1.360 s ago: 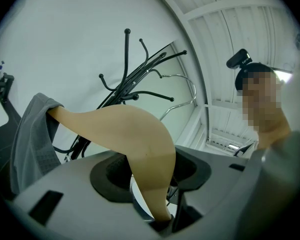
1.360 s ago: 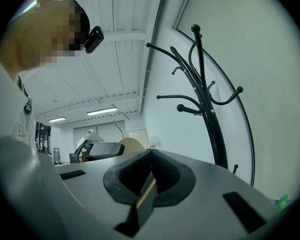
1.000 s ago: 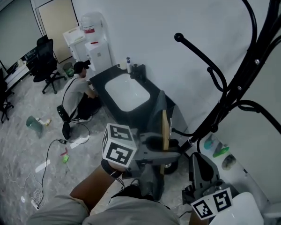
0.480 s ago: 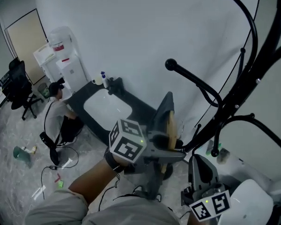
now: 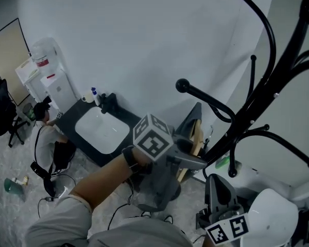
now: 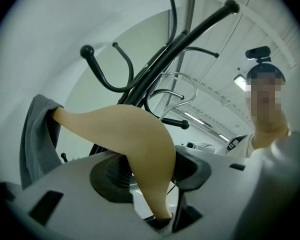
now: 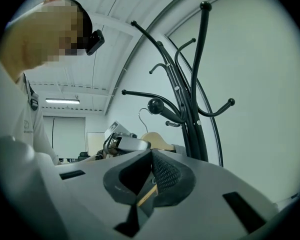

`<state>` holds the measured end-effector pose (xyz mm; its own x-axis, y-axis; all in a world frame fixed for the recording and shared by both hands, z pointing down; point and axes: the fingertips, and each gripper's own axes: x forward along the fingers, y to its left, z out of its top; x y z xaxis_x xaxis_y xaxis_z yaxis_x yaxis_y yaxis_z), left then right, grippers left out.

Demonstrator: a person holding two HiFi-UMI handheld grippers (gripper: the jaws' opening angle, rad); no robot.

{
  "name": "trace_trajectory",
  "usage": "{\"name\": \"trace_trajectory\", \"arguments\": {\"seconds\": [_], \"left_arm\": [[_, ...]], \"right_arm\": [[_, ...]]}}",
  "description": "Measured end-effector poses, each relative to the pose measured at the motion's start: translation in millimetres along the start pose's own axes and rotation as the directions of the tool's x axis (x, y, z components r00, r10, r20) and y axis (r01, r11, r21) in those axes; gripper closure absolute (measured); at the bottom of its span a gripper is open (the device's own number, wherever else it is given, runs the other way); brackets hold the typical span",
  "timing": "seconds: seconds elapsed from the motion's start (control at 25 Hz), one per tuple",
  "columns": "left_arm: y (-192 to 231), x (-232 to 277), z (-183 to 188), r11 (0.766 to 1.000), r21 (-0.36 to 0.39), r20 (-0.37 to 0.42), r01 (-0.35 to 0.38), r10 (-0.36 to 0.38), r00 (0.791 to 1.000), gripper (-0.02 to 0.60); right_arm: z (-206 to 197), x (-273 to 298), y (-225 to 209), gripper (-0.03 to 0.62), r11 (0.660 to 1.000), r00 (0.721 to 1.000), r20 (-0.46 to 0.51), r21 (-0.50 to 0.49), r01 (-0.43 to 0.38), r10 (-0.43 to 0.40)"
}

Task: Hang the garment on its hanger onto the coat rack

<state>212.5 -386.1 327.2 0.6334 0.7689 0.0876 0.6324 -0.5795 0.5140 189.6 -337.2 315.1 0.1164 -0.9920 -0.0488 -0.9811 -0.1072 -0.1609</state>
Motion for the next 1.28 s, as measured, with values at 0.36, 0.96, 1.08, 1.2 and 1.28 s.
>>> {"name": "trace_trajectory", "arguments": {"seconds": [0.36,0.96,1.08,1.2,1.28], "left_arm": [[22,19,19,0.997,0.014,-0.059,0.081,-0.080,0.995,0.379],[57,28,26,0.975,-0.090,-0.013,0.201,-0.203,0.979,0.379],[66,30,22,0.976,-0.110,-0.022,0.190,-0.194,0.981,0.379],[70,33,16,0.974,-0.113,-0.035,0.194,-0.200,0.979,0.379],[74,34,13,0.976,-0.109,-0.038,0.191,-0.196,0.980,0.379]], "right_arm": [[1,-3,-7,0.579,0.998,0.998,0.006,-0.011,0.063,-0.063],[1,41,8,0.579,0.996,1.000,-0.020,-0.087,0.009,-0.011],[-3,51,14,0.579,0.996,0.999,-0.038,-0.086,-0.018,0.015],[-9,54,14,0.579,0.997,0.998,-0.058,-0.079,-0.025,0.020],[-11,56,13,0.579,0.997,0.998,-0.063,-0.077,-0.024,0.019]]}}
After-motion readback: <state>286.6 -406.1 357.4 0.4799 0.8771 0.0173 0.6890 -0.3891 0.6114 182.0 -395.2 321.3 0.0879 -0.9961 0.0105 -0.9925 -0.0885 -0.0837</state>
